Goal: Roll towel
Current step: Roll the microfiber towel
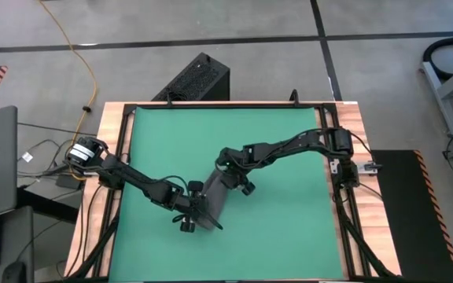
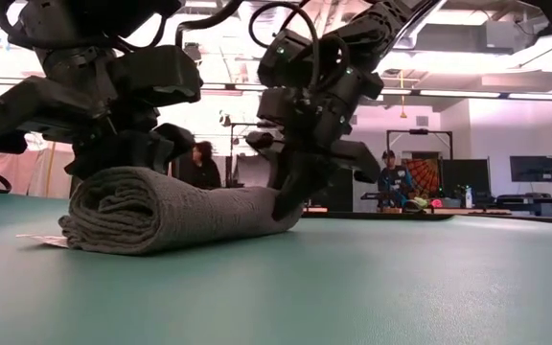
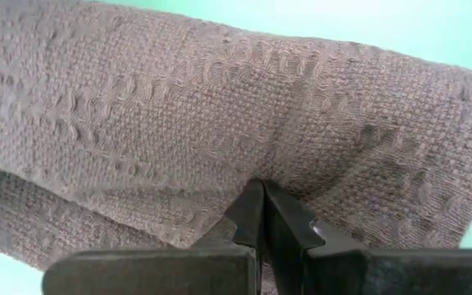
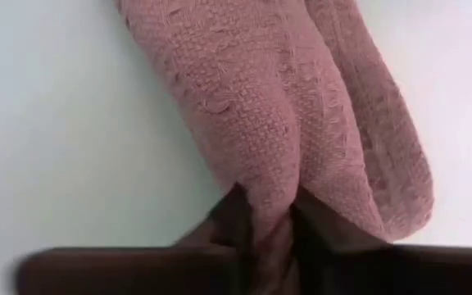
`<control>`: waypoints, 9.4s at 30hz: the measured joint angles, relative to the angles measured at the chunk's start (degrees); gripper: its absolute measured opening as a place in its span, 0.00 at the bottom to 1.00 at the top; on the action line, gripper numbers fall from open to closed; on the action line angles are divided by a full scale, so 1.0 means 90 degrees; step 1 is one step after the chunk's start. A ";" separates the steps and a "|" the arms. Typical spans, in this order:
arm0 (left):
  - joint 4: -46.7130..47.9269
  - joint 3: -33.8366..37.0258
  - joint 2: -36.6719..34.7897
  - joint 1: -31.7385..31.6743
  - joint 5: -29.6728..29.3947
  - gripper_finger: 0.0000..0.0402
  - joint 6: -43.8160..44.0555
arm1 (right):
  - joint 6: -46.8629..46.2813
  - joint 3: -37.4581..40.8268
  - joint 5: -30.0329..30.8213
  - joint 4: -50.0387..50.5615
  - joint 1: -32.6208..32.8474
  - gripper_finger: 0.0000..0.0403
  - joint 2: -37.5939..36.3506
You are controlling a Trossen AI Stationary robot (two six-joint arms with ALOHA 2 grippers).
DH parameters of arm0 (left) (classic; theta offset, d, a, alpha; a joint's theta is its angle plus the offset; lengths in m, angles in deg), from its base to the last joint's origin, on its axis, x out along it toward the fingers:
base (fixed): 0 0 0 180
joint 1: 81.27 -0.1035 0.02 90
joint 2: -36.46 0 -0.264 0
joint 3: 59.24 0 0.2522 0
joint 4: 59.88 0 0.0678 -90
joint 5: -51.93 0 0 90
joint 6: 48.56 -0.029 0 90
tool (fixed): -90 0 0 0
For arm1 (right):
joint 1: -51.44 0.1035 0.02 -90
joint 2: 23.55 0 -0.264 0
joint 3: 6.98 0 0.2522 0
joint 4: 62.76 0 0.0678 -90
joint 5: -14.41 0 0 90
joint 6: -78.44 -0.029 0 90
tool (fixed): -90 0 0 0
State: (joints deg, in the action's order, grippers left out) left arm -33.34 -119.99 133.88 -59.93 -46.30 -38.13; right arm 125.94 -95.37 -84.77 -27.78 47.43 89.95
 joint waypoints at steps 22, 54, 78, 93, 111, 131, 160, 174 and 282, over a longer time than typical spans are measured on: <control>-0.1133 0.0019 0.0032 -0.0024 0.0617 0.00 0.0379 | -0.3257 -0.1082 -0.3099 0.3288 -0.0399 0.10 0.0251; -0.1245 0.0005 0.0012 -0.0024 0.1083 0.00 0.0189 | -0.4117 -0.2151 -0.3970 0.3108 -0.0507 0.10 0.1273; -0.0847 0.0002 -0.0287 -0.0011 0.1009 0.00 0.1125 | -0.6004 -0.2333 -0.3228 0.1995 -0.0542 0.10 0.1763; 0.0205 -0.0442 -0.2652 0.0381 -0.1090 0.00 0.2567 | -0.6469 -0.2313 -0.3052 0.1894 -0.0568 0.10 0.1774; 0.0074 -0.1252 -0.0637 0.0360 0.0008 0.00 0.0909 | -0.6631 -0.2308 -0.2910 0.1637 -0.0566 0.10 0.1786; 0.0332 0.0306 -0.0610 0.1806 -0.2228 0.00 0.4535 | -0.6575 -0.2308 -0.2796 0.1687 -0.0548 0.10 0.1785; 0.0464 0.0555 -0.0639 0.1505 -0.1406 0.00 0.2566 | -0.4879 -0.2296 -0.2274 0.0462 -0.0629 0.22 0.0345; 0.0471 0.0561 -0.0629 0.1478 -0.1451 0.00 0.2225 | -0.5175 -0.1669 -0.2555 -0.1306 0.0197 0.01 0.0426; 0.3296 0.0065 -0.0675 0.2828 -0.3319 0.00 0.9954 | -0.9146 0.1966 -0.0633 -0.4764 0.0389 0.01 0.0407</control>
State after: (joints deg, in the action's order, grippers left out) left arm -3.67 -119.40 127.80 -34.48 -76.17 51.45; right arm 43.63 -77.67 -90.46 -70.66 50.93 93.61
